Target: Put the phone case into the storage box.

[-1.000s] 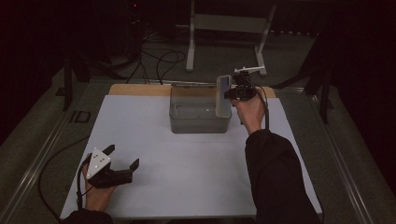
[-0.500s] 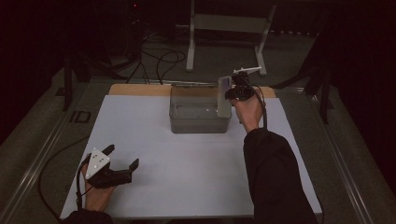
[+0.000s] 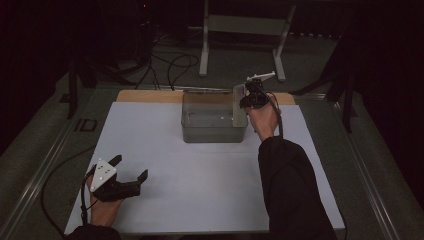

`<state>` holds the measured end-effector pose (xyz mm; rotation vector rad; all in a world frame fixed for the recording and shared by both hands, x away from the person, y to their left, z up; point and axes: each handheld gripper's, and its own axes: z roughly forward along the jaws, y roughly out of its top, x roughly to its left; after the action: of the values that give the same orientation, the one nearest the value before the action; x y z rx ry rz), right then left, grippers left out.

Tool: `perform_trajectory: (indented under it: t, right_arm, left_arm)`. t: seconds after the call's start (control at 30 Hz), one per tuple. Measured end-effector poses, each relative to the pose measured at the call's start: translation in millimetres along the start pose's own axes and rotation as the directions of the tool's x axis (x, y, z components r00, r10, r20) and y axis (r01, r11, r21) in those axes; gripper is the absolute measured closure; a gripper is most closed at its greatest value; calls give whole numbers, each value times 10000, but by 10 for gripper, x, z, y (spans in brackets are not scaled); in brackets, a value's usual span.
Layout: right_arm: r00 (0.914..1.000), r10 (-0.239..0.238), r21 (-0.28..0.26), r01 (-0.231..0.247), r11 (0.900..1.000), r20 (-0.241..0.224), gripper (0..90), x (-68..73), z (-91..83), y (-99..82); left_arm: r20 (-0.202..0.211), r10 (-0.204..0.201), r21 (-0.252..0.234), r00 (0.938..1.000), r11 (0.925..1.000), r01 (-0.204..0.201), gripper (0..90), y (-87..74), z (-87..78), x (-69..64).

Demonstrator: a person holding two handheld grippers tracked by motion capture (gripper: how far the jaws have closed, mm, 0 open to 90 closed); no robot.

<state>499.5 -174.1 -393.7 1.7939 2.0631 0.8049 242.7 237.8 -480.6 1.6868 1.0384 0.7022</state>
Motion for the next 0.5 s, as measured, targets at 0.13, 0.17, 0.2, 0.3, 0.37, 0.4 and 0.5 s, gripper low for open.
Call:
perform_trajectory:
  t: [0.13,0.17,0.2,0.3,0.37,0.4,0.5]
  right_arm:
    - [9999,4,214,-8,9998,151,813,6,53,13]
    - [9998,-21,263,15,9997,207,813,10,66,16]
    - [9996,-52,334,43,9994,270,812,15,80,18]
    - [9994,-64,509,46,9987,346,812,25,104,23]
    - [9993,-33,567,11,9984,378,812,27,116,29]
    - [9992,-49,600,26,9982,394,812,26,124,32]
    - [9991,-24,680,-6,9977,432,812,33,136,35]
  left_arm:
    - [-36,-46,-44,10000,10000,46,5,2,-11,13]
    - [-35,-53,-38,10000,10000,52,5,4,-15,17]
    - [-38,-68,-52,10000,10000,68,5,5,-14,18]
    - [-10,-119,-64,9999,9999,119,5,5,-11,19]
    - [-9,-89,-56,10000,9999,89,5,7,-12,16]
    - [-10,-87,-61,10000,9999,87,5,7,-13,16]
    - [-13,-117,-78,9999,9999,117,5,6,-15,21]
